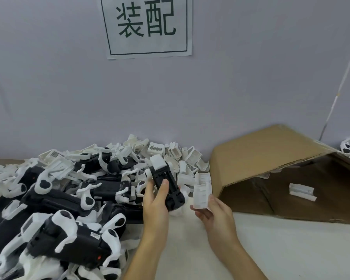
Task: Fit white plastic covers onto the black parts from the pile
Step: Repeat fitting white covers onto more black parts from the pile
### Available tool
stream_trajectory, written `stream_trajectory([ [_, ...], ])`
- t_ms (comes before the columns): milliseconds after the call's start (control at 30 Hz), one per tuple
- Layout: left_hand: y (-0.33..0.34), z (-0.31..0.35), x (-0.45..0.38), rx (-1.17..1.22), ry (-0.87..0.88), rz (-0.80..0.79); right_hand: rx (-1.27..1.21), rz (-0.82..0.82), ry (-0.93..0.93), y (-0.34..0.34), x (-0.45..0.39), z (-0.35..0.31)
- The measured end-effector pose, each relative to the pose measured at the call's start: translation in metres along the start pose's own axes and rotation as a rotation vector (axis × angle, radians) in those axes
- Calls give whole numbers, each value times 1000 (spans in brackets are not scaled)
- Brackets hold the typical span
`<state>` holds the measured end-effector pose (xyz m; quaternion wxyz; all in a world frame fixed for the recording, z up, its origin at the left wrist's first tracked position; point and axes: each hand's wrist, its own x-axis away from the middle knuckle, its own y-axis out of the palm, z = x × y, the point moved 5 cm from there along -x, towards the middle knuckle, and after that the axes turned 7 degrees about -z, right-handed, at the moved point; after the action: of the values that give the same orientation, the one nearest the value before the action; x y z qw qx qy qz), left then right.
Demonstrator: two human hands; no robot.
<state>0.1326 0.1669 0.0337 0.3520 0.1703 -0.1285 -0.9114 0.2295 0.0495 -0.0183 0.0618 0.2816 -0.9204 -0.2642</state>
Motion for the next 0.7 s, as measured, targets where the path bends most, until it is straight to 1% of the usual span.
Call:
stream_trajectory([
  [133, 9, -5, 2, -107, -5, -134, 77, -32, -25, 2, 1, -1],
  [200, 11, -6, 3, -124, -12, -164, 126, -22, -28, 1, -1, 0],
  [333, 10, -7, 3, -114, -38, -147, 173, -62, -21, 1, -1, 0],
  [467, 7, -10, 2, -110, -61, -115, 172, -206, -44, 5, 0, -3],
  [533, 6, -9, 2, -109, -62, -104, 181, -169, -84, 6, 2, -6],
  [633, 6, -6, 2, -109, -68, -95, 305, -32, -189, 8, 6, -11],
  [700, 5, -5, 2, -121, -64, -93, 392, -45, -291, 13, 8, -13],
])
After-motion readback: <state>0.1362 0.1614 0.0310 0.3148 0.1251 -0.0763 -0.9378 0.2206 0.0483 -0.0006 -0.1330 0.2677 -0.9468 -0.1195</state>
